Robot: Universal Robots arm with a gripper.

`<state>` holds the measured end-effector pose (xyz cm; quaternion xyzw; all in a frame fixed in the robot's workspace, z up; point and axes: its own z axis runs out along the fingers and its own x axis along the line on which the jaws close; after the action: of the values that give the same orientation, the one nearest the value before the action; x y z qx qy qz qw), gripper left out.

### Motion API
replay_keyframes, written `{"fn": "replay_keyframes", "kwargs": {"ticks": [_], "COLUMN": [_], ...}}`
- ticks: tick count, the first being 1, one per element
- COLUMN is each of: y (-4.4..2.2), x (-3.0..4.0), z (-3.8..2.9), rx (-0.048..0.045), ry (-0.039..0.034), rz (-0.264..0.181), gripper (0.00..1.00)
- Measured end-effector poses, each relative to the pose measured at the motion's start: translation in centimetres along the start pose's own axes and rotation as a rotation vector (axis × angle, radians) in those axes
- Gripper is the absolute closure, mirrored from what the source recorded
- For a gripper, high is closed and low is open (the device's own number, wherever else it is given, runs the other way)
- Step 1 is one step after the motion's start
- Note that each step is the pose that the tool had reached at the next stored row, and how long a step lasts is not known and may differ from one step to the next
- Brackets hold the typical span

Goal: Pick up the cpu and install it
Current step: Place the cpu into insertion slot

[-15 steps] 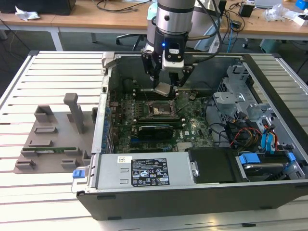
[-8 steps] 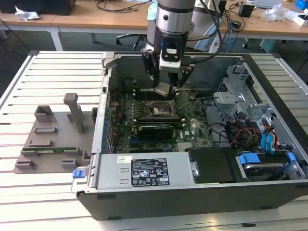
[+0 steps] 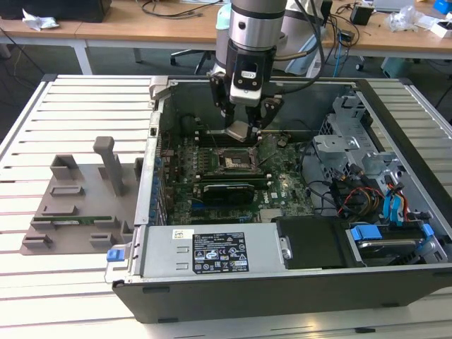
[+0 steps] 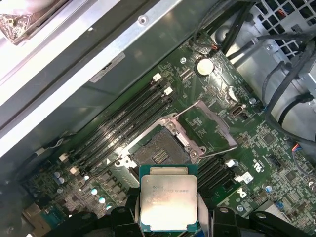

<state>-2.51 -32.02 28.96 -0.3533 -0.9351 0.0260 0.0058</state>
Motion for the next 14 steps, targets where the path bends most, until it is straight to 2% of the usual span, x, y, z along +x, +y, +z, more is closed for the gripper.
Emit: {"fn": "replay_keyframes", "kwargs": {"ticks": [9,14], "y": [0.00,0.00], "x": [0.00,0.00], "z": [0.00,0.00], "rx": [0.0008,0.0015], "ry": [0.0036,0.0068], "rz": [0.073,0.138], "gripper": [0.45,0.45]}}
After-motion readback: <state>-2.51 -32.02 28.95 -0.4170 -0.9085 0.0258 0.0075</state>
